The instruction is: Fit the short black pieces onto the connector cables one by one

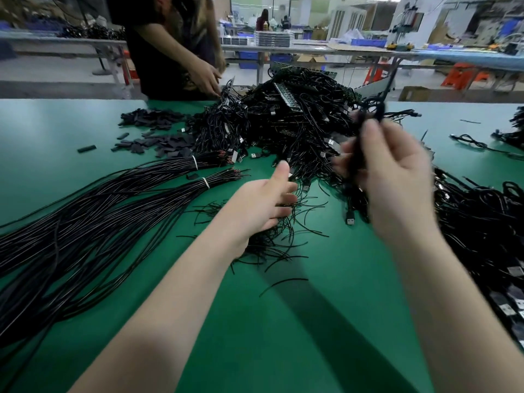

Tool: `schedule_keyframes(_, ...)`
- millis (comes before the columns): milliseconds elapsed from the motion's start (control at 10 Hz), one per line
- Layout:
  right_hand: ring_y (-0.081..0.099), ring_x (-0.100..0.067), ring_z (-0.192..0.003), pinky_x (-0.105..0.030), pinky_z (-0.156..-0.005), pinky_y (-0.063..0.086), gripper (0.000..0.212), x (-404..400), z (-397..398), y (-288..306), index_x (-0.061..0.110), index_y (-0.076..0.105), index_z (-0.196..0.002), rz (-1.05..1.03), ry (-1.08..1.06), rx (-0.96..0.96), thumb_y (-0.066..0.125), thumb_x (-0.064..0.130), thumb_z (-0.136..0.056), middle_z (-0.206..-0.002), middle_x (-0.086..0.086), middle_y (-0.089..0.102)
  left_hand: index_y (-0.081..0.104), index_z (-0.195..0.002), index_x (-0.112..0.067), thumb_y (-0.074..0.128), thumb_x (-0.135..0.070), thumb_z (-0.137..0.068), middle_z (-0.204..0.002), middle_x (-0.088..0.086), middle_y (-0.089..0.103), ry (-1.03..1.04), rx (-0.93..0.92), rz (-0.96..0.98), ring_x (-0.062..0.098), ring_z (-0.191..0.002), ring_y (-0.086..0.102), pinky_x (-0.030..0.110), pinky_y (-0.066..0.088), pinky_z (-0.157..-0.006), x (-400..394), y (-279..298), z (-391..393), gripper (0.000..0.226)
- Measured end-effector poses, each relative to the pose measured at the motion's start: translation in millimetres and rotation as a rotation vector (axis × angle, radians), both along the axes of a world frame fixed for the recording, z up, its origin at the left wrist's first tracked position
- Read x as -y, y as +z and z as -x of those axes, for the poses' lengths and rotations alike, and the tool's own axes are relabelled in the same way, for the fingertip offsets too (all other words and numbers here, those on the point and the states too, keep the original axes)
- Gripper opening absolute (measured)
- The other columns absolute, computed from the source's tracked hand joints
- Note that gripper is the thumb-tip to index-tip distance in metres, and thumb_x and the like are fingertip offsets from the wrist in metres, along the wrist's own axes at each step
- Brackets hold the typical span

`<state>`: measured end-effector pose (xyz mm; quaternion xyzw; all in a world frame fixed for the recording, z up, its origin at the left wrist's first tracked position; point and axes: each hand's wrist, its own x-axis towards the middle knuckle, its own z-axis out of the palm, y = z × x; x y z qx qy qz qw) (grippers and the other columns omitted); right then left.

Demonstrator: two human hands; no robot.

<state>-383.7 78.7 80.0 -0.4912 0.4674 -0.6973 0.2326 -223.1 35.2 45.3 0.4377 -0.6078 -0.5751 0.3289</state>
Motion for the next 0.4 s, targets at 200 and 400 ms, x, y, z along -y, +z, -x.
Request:
schedule_keyframes(200,0.050,-0.048,-0.105,-0.057,-0.088,0.046,0.031,-22,140,-34,0.007,0.046,-0.122,-0.608,-0.883,-1.037,0.046,0.013,-0.092,-0.119,-0.027,0.051,0.069,-0.106,-0.037,0.053,-0.047,-0.094,-0.095,-0.028,0.064,-0.054,0.453,0.385,-0.011,-0.085,0.059,0.011,0.044,-0.081,-15,-11,-9,0.022)
schedule_keyframes(400,0.030,-0.048,-0.135,-0.068,-0.107,0.023,0.079,-48,156,-66,0.003,0.027,-0.144,-0.674,-0.789,-1.114,0.038,0.057,-0.088,-0.145,-0.030,0.034,0.060,-0.126,-0.038,0.046,-0.043,-0.097,-0.123,-0.022,0.060,-0.125,0.729,0.724,0.000,-0.111,0.054,0.031,0.046,-0.098,-78,-46,-25,0.033)
